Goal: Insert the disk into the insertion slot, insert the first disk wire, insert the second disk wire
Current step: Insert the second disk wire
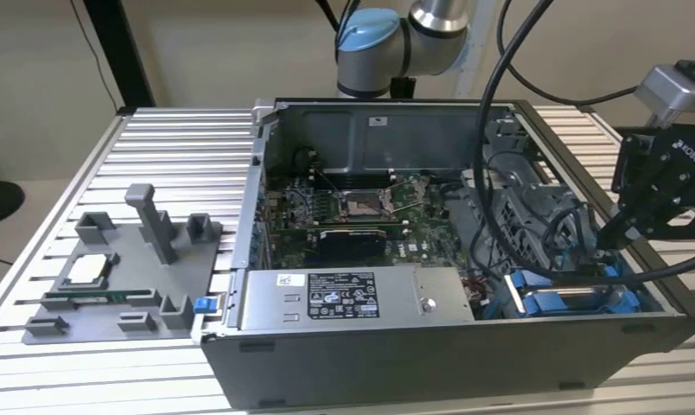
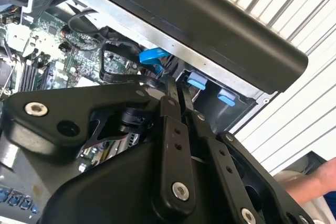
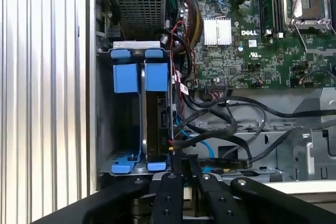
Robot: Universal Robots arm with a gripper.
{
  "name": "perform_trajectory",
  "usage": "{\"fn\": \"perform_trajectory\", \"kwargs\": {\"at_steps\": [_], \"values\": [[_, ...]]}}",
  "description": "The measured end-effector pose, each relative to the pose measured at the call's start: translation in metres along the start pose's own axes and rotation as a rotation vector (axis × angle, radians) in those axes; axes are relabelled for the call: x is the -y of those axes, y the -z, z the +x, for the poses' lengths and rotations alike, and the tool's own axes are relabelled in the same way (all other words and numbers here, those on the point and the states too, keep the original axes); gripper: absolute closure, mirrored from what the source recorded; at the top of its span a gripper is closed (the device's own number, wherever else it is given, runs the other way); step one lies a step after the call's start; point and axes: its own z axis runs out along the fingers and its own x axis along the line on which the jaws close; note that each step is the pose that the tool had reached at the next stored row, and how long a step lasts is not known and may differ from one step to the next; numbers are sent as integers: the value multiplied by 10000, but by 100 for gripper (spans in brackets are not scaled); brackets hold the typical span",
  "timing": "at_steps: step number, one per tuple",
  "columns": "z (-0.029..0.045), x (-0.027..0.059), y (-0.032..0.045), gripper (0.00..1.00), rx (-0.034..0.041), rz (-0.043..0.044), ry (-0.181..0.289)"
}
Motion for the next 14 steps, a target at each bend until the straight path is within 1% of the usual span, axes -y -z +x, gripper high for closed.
{"fn": "perform_trajectory", "kwargs": {"at_steps": [3,6,9,14], "values": [[0,-39,49,100,0,-5,-3],[2,-99,62,100,0,-5,-2],[6,-181,60,100,1,-5,-3],[17,-349,39,100,1,-5,-3]]}}
